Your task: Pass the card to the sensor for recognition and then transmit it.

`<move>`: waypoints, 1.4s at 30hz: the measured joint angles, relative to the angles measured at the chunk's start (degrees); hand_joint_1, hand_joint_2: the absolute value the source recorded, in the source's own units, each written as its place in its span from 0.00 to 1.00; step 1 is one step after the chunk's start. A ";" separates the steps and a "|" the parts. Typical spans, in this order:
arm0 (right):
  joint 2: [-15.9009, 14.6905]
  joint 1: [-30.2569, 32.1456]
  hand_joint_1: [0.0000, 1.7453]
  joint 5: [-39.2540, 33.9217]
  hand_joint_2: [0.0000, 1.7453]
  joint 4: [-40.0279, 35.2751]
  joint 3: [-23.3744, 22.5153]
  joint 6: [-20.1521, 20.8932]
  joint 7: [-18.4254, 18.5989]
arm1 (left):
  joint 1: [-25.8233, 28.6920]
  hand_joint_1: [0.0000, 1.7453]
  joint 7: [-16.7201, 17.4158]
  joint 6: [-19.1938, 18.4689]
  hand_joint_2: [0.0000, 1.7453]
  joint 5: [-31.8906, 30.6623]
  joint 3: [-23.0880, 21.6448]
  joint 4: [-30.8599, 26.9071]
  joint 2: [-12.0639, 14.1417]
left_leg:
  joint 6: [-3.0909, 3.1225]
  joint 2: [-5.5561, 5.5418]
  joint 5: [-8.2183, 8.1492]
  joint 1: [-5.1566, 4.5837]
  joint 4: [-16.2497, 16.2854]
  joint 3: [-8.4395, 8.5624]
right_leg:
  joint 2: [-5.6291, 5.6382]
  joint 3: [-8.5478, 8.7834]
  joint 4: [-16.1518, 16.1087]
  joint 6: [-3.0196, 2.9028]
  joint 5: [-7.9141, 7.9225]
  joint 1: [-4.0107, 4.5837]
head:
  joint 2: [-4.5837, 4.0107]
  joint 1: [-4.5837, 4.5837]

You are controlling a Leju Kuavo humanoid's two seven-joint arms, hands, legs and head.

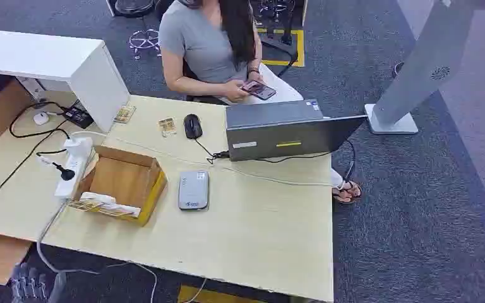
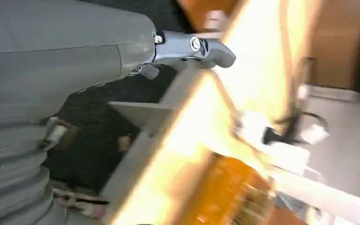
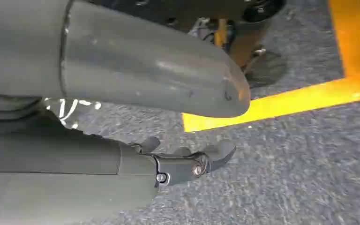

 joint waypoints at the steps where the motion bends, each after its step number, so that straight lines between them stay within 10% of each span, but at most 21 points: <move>1: 0.11 0.00 0.00 0.59 0.00 0.09 0.02 -0.15 0.63 | 0.34 0.00 -0.20 0.17 1.00 0.35 -0.61 -2.10 -0.19 | 0.00 0.00 0.00 0.00 0.00 0.00 | 0.00 0.00 0.00 0.00 0.00 0.00 | 0.00 -0.02; 17: 1.16 -0.14 0.00 9.81 0.00 1.16 2.10 -0.72 8.48 | -0.02 0.00 -1.59 8.34 1.00 -2.79 -9.96 -27.99 0.51 | 0.01 0.00 0.02 0.00 0.01 0.06 | 0.00 0.00 0.00 -0.01 0.02 0.00 | 0.00 0.00; 42: 1.40 -0.95 0.00 16.89 0.00 1.79 4.94 0.31 11.06 | -22.83 0.00 11.84 24.89 1.00 -37.61 -28.30 -16.81 17.02 | -0.07 0.02 0.11 0.00 0.02 0.08 | 0.06 -0.02 0.01 -0.04 0.10 0.00 | 0.00 0.00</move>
